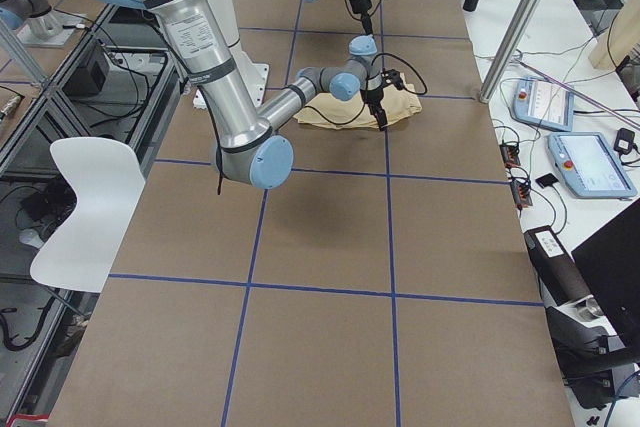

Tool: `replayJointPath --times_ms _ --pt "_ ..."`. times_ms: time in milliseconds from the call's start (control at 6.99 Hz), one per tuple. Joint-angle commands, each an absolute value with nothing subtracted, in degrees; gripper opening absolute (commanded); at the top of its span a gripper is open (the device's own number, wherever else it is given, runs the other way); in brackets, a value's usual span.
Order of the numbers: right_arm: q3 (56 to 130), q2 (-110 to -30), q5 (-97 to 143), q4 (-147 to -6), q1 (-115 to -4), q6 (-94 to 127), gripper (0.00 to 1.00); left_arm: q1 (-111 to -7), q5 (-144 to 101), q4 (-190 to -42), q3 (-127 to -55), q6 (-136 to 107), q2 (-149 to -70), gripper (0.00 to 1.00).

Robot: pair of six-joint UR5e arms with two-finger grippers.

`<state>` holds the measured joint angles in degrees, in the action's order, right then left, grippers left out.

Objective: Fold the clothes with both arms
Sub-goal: 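Move the left gripper to the shirt's near corner while the right gripper rises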

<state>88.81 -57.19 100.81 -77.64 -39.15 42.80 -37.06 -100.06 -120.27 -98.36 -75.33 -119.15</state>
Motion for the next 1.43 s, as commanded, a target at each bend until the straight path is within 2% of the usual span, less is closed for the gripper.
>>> replayJointPath --times_ms 0,286,572,859,1002,1288 --pt "81.4 -50.5 100.6 -76.8 -40.1 42.9 1.0 -37.0 -99.1 -120.5 -98.9 -75.2 -119.9 1.0" --pt "73.8 -46.0 100.4 -73.3 -40.2 42.9 1.0 -37.0 -99.1 -120.6 -98.9 -75.2 -120.0 1.0" --pt "75.4 -46.4 102.1 -73.2 -41.2 42.9 1.0 -37.1 -99.1 -120.7 -99.0 -75.4 -120.0 1.0" --pt "86.2 -54.3 107.7 -74.5 -41.5 43.5 1.0 -35.3 -100.0 -120.7 -100.0 -81.8 -119.2 1.0" --pt "92.5 -59.4 109.1 -75.3 -41.5 45.2 1.0 -31.0 -100.5 -121.0 -100.8 -89.1 -117.9 1.0" --pt "101.0 -64.9 116.8 -75.3 -41.6 54.5 1.0 -23.5 -98.6 -121.1 -104.0 -103.8 -116.5 1.0"
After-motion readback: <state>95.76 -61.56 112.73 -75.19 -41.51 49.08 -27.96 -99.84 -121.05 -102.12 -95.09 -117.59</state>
